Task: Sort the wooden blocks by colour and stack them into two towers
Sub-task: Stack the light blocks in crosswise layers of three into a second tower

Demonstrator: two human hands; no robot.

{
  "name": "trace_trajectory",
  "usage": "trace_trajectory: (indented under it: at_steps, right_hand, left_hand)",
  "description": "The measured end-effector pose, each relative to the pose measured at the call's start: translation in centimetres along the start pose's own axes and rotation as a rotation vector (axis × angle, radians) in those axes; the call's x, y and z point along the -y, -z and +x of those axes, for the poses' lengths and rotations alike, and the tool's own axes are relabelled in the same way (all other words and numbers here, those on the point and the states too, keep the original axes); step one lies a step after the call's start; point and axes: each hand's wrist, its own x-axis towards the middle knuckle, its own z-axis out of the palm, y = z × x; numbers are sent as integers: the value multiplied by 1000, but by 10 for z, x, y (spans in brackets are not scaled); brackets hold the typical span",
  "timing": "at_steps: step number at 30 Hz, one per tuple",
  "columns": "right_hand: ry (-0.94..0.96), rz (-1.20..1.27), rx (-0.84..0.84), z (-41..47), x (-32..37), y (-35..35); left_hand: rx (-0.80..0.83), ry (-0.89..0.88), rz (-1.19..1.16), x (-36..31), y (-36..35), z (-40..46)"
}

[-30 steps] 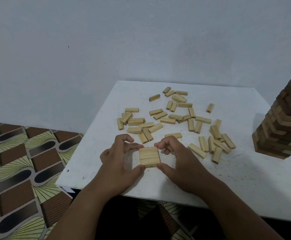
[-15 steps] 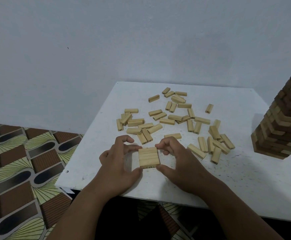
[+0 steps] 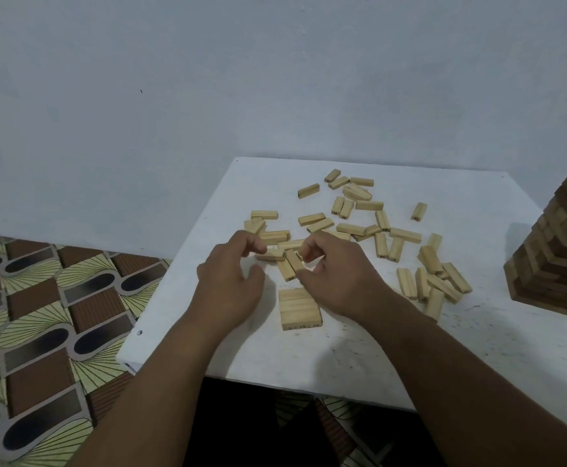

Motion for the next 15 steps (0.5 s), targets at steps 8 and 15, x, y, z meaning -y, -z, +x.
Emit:
trace_trajectory:
  at_steps: [8, 15]
  right_hand:
    - [-170, -220, 31, 27, 19, -12]
    - [-149, -311, 39, 24, 23, -6]
  left_hand:
    - [72, -64, 251, 20, -18, 35]
    - [-21, -15, 328, 29, -21, 28]
